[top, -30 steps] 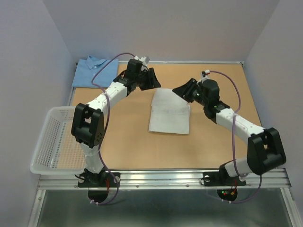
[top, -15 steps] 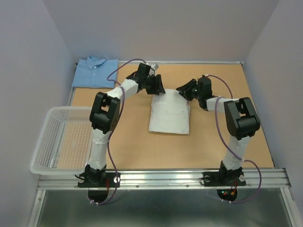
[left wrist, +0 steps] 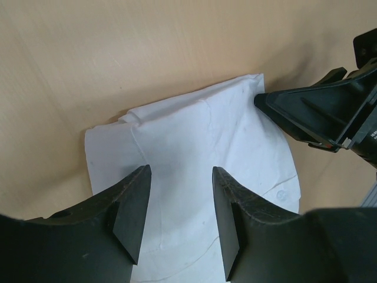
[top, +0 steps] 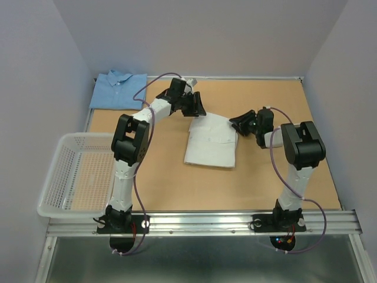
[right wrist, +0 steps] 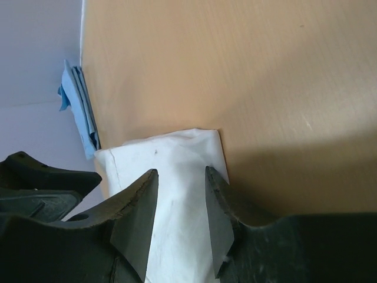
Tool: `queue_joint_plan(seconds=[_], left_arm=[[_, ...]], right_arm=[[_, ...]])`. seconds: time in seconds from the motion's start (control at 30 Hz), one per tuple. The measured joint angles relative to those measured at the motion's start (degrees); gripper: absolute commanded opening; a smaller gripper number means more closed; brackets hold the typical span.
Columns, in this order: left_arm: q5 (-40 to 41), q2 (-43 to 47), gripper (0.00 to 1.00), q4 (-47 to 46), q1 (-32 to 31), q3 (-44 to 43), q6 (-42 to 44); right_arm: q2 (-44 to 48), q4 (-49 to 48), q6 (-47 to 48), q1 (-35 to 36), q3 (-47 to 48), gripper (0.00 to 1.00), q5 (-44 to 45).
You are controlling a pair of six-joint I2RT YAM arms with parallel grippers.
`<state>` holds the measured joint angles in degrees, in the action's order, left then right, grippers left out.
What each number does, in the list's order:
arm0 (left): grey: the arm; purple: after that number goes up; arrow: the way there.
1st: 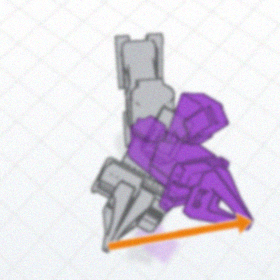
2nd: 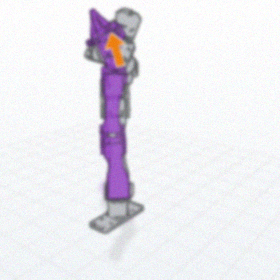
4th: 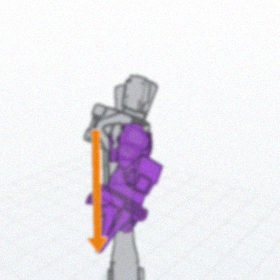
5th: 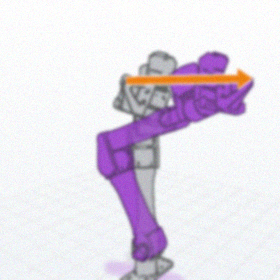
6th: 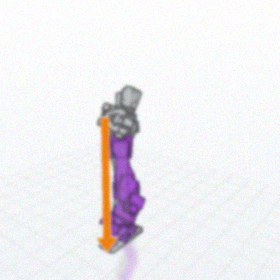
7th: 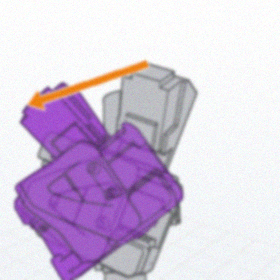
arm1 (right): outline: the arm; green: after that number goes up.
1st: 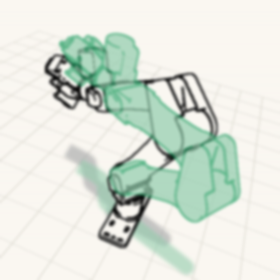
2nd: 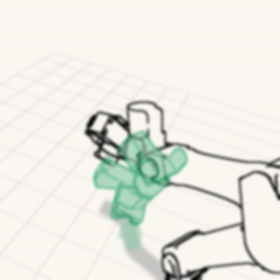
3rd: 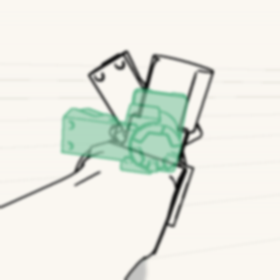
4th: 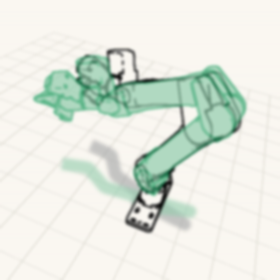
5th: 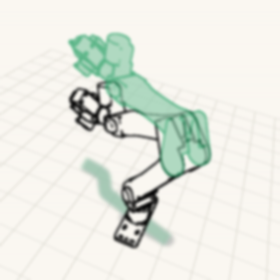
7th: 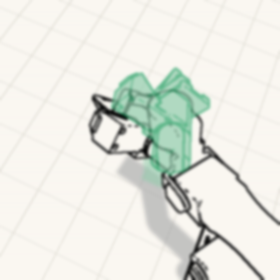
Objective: Fold and stack the long sleeve shirts
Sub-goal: Fold the shirt
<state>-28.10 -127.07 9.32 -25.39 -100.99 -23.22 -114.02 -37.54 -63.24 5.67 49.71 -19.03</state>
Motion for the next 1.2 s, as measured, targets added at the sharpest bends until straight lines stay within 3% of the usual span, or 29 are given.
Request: queue_joint_plan(seconds=[0.27,0.53,0.77,0.93,1.1,1.2], left_arm=[[-4.1,0.0,0.53,-4.2,0.0,0.0,-1.8],[-8.6,-2.6,0.50,-14.3,0.2,0.0,-7.5],[-9.8,-10.7,0.49,-17.7,1.0,0.0,-11.3],[-11.3,-11.5,0.49,-20.2,1.8,0.1,-12.7],[-11.4,-10.7,0.48,-23.5,2.3,3.2,-13.1],[-9.9,-6.7,0.48,-25.1,3.0,9.7,-13.4]], right_arm=[[3.5,6.9,5.9,0.0,3.5,0.44,-2.1],[6.1,8.9,8.7,0.7,7.0,0.44,-5.6],[5.3,6.3,7.6,4.1,7.4,0.44,-9.2],[3.3,2.4,6.0,4.5,2.4,0.44,-8.6],[2.6,3.2,7.0,4.5,0.1,0.44,-8.2],[4.8,7.5,9.4,4.5,0.3,0.45,-8.1]])
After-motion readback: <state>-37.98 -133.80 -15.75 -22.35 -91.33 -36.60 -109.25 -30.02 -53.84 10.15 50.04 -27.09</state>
